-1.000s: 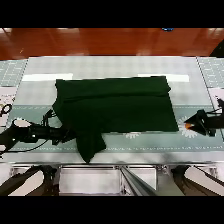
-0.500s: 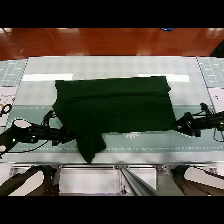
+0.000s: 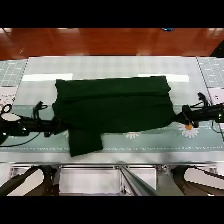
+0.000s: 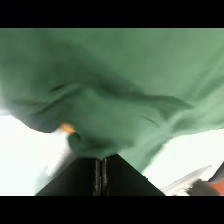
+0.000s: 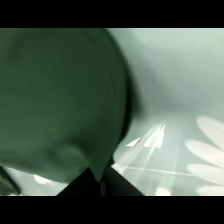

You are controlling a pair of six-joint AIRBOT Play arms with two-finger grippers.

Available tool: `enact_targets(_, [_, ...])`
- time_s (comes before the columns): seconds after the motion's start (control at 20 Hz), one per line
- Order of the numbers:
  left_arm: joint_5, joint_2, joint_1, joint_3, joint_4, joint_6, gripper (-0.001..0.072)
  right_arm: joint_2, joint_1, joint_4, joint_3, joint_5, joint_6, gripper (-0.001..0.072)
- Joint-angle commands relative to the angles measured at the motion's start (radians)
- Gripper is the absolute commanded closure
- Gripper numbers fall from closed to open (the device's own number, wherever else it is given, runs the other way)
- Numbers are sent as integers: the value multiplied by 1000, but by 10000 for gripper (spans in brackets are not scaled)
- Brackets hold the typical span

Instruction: Fold the shirts.

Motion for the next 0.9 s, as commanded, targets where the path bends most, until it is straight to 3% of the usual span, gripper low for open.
enact_targets(0.0, [-40, -21, 58, 131, -67, 17, 688, 11, 16, 202, 72, 31, -65, 690])
enact_targets(0.35, [-15, -353, -26, 517, -120, 13, 688, -177, 182, 179, 349, -209, 8, 690])
enact_targets(0.6, [-42, -596, -65, 811, -119, -53, 688, -389, 237, 176, 599, -212, 37, 690])
enact_targets(0.85, [-70, -727, -83, 980, -118, -100, 688, -533, 243, 172, 801, -196, 80, 690])
